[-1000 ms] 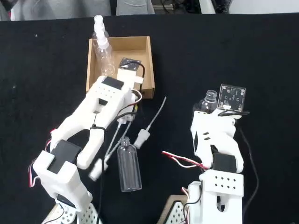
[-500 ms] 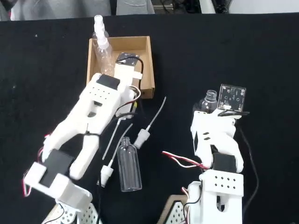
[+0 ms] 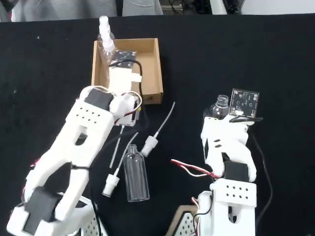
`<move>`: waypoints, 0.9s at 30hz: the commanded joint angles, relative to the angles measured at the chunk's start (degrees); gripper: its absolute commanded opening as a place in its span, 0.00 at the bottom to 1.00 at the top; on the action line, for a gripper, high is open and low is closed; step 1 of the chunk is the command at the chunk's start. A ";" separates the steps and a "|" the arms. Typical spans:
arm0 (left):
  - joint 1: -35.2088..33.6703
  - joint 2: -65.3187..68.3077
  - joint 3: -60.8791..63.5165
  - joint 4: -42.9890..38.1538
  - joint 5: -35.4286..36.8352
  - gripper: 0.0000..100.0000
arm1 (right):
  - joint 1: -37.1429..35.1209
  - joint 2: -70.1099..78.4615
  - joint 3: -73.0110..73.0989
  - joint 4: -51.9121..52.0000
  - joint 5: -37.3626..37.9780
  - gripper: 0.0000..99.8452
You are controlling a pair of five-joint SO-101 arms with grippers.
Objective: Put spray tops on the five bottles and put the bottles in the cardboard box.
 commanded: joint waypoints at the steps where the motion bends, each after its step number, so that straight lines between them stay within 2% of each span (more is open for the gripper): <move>1: 0.04 -5.89 -0.13 -0.79 4.22 0.07 | -0.53 -2.24 -0.84 -1.76 0.70 0.09; 7: 0.04 -11.87 3.38 -2.11 9.23 0.07 | -0.44 -2.24 -1.01 -1.76 0.70 0.09; 15: -4.26 -23.56 15.25 -15.12 12.22 0.03 | -0.44 -3.56 -0.84 -1.76 0.70 0.09; 25: -5.85 -35.43 25.89 -25.41 12.48 0.03 | -0.88 -18.15 4.97 -0.53 0.70 0.09; 27: -6.29 -37.19 27.56 -27.25 14.51 0.03 | -0.88 -21.32 6.73 -0.88 0.70 0.09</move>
